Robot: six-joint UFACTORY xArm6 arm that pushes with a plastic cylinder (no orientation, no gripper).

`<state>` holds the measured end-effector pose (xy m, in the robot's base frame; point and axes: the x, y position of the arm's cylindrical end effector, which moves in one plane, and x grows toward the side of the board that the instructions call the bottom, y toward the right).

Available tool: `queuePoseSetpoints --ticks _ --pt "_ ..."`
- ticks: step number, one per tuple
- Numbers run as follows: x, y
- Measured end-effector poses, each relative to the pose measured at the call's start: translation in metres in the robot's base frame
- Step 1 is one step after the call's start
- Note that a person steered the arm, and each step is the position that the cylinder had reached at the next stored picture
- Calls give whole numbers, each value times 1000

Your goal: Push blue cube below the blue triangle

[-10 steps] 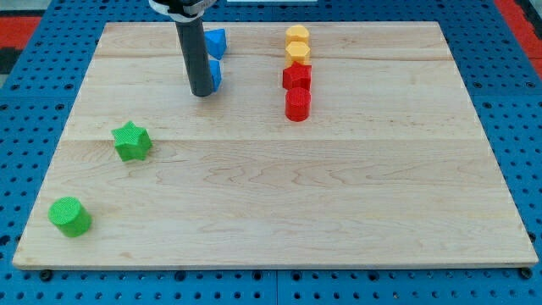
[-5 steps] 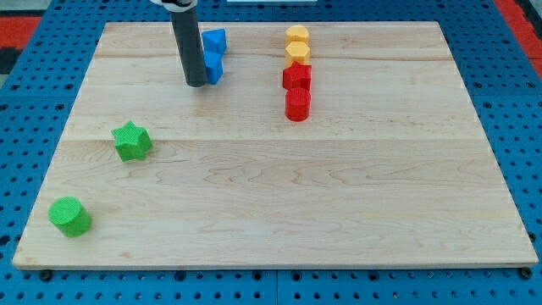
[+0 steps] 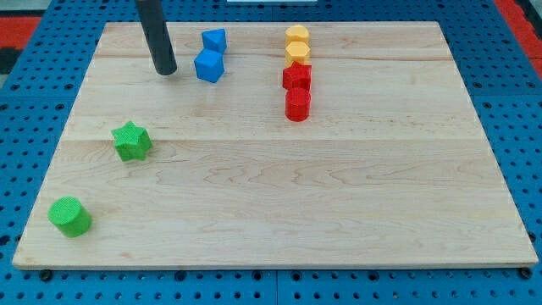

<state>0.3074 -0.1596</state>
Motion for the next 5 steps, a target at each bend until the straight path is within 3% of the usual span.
queuePoseSetpoints --ticks 5 --pt "0 19"
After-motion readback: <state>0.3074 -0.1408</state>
